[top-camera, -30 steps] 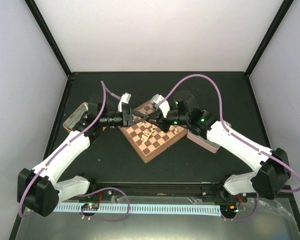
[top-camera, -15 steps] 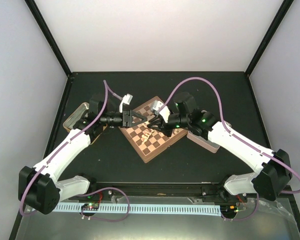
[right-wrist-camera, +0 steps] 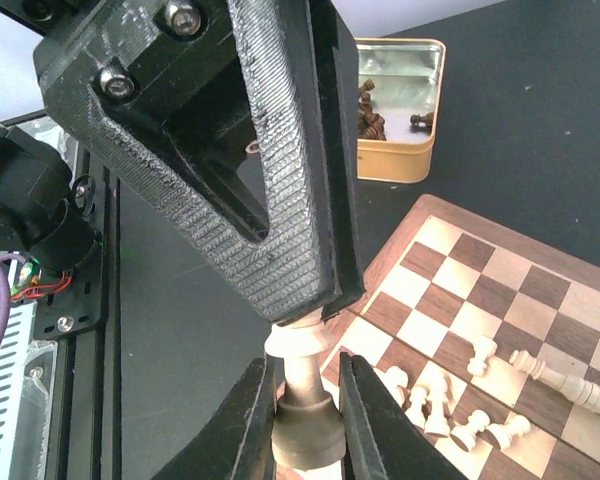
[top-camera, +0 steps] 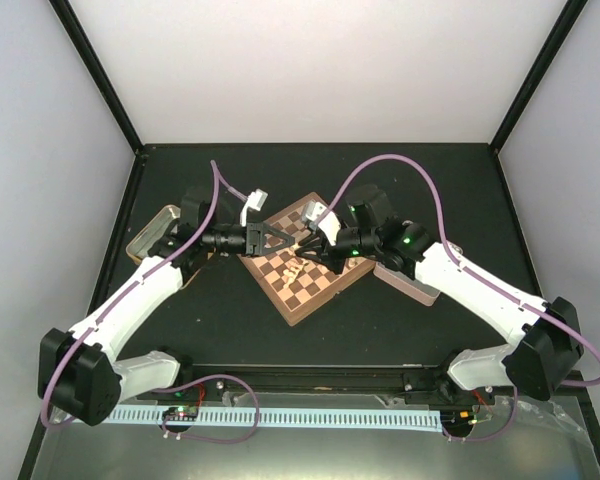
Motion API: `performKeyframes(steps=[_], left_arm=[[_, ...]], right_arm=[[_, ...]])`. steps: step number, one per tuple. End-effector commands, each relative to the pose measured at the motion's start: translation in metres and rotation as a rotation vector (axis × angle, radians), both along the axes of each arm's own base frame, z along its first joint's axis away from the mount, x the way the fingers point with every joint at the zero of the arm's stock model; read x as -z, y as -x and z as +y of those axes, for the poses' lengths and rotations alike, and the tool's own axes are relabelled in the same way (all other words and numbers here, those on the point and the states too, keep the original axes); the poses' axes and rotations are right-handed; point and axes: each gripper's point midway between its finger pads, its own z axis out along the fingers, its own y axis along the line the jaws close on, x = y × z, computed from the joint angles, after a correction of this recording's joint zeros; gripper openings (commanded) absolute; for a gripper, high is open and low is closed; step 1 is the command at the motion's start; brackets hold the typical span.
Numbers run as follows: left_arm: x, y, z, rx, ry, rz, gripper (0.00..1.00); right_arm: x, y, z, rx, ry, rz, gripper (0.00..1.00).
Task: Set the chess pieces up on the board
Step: Place the chess piece on the chessboard.
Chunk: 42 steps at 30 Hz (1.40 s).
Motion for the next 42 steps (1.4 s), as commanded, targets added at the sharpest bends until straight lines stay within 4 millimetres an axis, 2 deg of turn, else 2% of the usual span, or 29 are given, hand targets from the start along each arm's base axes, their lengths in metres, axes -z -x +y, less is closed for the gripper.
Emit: performKeyframes(steps=[1, 3, 7, 12, 16, 18, 20, 26, 29, 34, 42], left_arm=[[-0.011, 0.000, -0.005, 0.024, 0.012, -0.046, 0.05], [-0.009, -0.003, -0.005, 0.001, -0.005, -0.051, 0.04], [0.001, -0.016, 0.002, -0.090, -0.086, -0.079, 0.04], [0.029, -0.035, 0.012, -0.249, -0.328, -0.131, 0.04], [0.056, -0.038, 0.004, -0.282, -0.487, -0.136, 0.04], [0.065, -0.039, -0.003, -0.290, -0.551, -0.144, 0.04], [0.082, -0.036, -0.014, -0.270, -0.625, -0.135, 0.04], [0.120, -0.026, -0.047, -0.215, -0.787, -0.137, 0.04], [0.144, -0.023, -0.059, -0.193, -0.850, -0.121, 0.04], [0.165, -0.021, -0.077, -0.166, -0.884, -0.131, 0.04], [0.181, -0.028, -0.075, -0.220, -0.978, -0.152, 0.05]], right_arm=[[-0.012, -0.011, 0.001, 0.048, -0.021, -0.011, 0.19], [-0.012, -0.017, -0.002, 0.097, -0.021, 0.012, 0.27], [-0.010, -0.031, -0.015, 0.220, -0.030, 0.044, 0.52], [-0.003, -0.051, -0.054, 0.489, -0.040, 0.034, 0.64], [0.030, -0.079, -0.106, 0.870, 0.005, 0.056, 0.65], [0.047, -0.084, -0.129, 1.021, 0.037, 0.082, 0.66], [0.059, -0.086, -0.145, 1.126, 0.058, 0.110, 0.66], [0.072, -0.086, -0.187, 1.364, 0.052, 0.164, 0.66], [0.077, -0.085, -0.199, 1.417, 0.022, 0.190, 0.66], [0.077, -0.083, -0.208, 1.429, -0.008, 0.187, 0.66], [0.082, -0.085, -0.208, 1.416, -0.004, 0.201, 0.66]])
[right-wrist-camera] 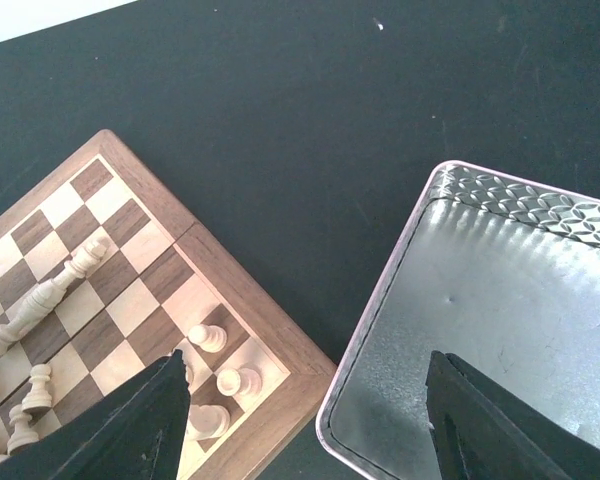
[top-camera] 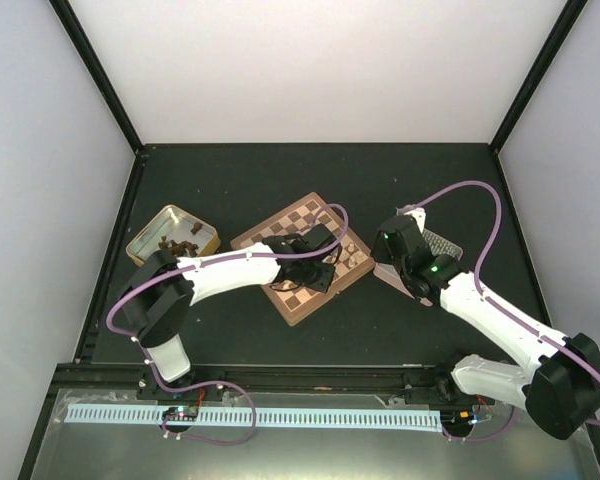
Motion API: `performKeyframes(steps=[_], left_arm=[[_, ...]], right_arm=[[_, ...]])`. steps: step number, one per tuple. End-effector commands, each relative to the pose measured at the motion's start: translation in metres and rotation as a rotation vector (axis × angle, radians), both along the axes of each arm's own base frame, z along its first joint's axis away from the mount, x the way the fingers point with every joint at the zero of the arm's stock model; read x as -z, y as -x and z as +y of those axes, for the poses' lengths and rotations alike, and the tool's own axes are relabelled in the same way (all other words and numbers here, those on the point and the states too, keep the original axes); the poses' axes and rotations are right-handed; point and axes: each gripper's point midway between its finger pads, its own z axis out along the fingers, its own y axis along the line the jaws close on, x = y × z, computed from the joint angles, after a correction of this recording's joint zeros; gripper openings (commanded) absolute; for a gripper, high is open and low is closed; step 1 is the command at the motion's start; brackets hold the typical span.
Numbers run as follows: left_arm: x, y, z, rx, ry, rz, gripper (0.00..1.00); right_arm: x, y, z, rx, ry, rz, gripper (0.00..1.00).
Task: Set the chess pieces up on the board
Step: Place the chess piece on the chessboard.
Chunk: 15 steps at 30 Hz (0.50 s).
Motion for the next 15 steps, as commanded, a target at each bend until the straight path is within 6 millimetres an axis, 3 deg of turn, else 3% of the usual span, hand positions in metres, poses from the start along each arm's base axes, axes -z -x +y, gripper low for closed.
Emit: performKeyframes(steps=[1, 10, 12, 15], left_arm=[[-0.010, -0.015, -0.001, -0.058, -0.027, -0.064, 0.05], [0.003, -0.012, -0.010, -0.054, -0.009, -0.013, 0.08], [0.003, -0.011, -0.011, -0.052, -0.001, -0.009, 0.14], [-0.004, -0.015, -0.008, -0.073, 0.010, -0.015, 0.31]], right_arm=[[-0.003, -0.005, -0.004, 0.031, -0.019, -0.027, 0.66], [-0.001, -0.006, -0.004, 0.024, -0.024, -0.022, 0.67], [-0.002, -0.005, -0.004, 0.020, -0.028, -0.024, 0.67], [-0.004, -0.005, -0.002, 0.008, -0.041, -0.027, 0.67]])
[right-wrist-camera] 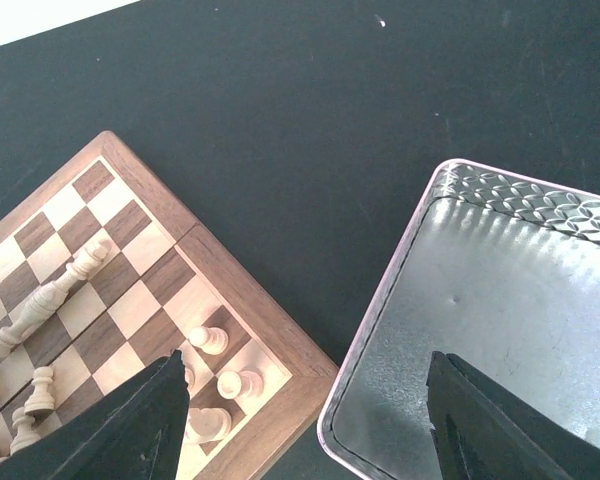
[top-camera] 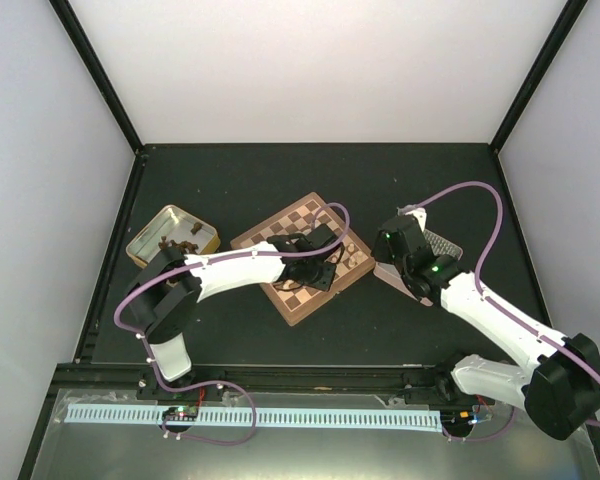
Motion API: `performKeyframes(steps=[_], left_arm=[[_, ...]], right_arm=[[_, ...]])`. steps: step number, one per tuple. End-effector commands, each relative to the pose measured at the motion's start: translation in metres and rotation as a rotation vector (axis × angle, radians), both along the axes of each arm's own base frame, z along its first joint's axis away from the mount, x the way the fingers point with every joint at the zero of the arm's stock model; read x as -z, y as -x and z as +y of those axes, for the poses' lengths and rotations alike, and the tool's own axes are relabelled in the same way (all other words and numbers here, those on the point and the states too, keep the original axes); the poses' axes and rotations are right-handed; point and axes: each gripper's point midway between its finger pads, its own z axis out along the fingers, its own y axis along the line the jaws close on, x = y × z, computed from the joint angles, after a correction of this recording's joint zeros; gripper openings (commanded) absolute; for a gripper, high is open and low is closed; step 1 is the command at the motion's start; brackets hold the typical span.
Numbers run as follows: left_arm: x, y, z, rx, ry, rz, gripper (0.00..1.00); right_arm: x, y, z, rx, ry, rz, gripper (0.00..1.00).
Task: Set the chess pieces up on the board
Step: Place the chess piece on the chessboard, then move the chess piece to the chessboard.
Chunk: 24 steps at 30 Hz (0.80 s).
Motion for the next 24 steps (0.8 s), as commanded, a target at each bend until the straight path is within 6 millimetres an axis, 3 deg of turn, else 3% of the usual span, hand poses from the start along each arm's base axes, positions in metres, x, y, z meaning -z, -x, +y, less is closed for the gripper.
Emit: performKeyframes(steps=[1, 7, 11, 17, 24], left_arm=[[-0.017, -0.007, -0.006, -0.027, 0.051, -0.006, 0.35], [-0.068, -0.018, -0.004, -0.053, 0.201, -0.057, 0.47], [-0.085, -0.027, 0.013, -0.102, 0.235, -0.091, 0.48], [-0.091, -0.039, 0.054, -0.211, 0.260, -0.130, 0.49], [-0.093, -0.047, 0.104, -0.333, 0.288, -0.169, 0.49]], right_arm=[[-0.007, -0.002, 0.000, -0.001, -0.033, -0.029, 0.67], [-0.014, 0.000, 0.012, -0.076, -0.074, -0.050, 0.67], [-0.012, 0.002, 0.031, -0.189, -0.092, -0.040, 0.67], [-0.001, 0.018, 0.084, -0.502, -0.155, 0.037, 0.66], [0.037, 0.041, 0.117, -0.621, -0.038, 0.202, 0.67]])
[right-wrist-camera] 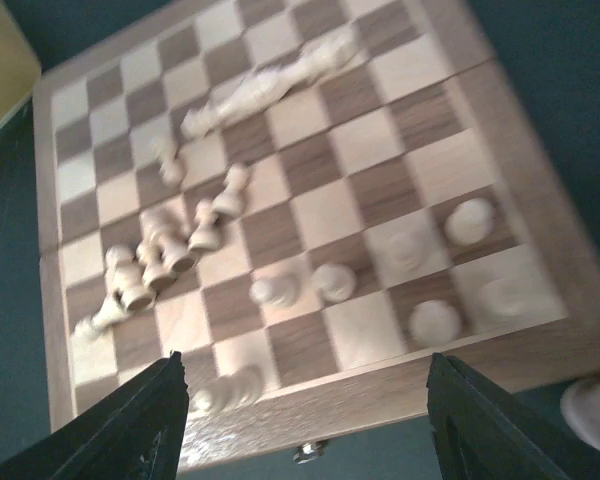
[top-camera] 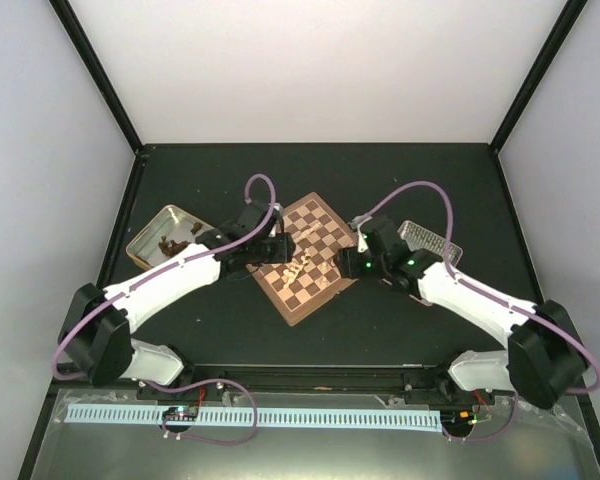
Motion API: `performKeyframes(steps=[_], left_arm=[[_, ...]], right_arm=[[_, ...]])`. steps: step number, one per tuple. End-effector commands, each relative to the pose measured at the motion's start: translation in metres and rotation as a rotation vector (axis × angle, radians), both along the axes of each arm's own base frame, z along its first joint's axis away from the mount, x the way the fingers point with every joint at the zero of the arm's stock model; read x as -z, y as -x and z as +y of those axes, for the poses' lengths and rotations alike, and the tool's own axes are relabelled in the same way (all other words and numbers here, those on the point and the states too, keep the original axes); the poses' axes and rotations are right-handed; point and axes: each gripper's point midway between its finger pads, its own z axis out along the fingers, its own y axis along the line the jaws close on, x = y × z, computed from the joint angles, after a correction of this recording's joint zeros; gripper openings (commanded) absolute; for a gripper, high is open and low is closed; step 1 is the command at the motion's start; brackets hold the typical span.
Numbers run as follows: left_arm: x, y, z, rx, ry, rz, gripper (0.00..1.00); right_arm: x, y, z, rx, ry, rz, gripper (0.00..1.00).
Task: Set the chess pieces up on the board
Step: Move the chess piece to the chessboard.
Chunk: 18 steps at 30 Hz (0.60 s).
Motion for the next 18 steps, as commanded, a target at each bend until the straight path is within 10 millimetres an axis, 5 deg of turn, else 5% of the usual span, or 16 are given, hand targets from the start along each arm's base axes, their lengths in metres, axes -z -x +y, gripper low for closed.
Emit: performKeyframes(steps=[1, 9, 18], left_arm=[[-0.010, -0.007, 0.026, -0.086, 0.048, -0.046, 0.49], [-0.011, -0.004, 0.044, -0.120, 0.082, -0.059, 0.49], [-0.008, -0.003, 0.045, -0.114, 0.087, -0.055, 0.49]], right_arm=[[0.009, 0.019, 0.028, -0.139, 0.052, 0.056, 0.67], [0.036, 0.034, 0.050, -0.222, 0.148, 0.137, 0.64], [0.050, 0.030, 0.059, -0.217, 0.271, 0.142, 0.44]])
